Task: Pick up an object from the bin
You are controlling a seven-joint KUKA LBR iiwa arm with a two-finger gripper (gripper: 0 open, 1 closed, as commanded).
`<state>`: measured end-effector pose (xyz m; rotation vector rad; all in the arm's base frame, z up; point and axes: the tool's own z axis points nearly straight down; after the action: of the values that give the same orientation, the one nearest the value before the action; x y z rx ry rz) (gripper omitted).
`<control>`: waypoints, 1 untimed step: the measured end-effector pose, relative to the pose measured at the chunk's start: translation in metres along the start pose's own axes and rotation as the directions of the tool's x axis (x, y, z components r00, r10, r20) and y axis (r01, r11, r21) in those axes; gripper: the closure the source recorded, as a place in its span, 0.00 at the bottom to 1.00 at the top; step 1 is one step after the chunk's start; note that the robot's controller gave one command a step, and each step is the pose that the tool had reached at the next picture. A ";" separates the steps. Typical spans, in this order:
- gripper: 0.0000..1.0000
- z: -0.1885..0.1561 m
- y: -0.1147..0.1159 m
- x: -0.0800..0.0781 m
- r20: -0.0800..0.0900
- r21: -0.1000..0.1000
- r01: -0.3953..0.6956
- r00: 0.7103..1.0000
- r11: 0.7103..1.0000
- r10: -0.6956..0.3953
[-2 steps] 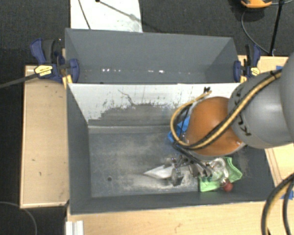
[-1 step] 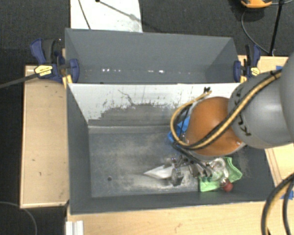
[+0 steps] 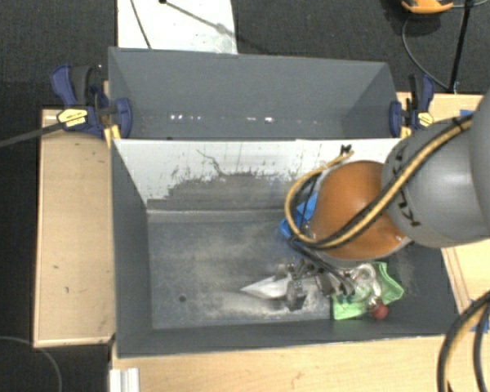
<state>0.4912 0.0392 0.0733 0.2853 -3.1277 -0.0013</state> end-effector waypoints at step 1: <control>1.00 -0.015 0.000 0.001 -0.002 0.000 -0.001 1.000 1.000 0.001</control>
Offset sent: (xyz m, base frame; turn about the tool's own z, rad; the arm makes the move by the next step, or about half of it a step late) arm -0.0001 0.0002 0.0317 0.0000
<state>0.4905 0.0391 0.0883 0.2836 -3.1255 -0.0011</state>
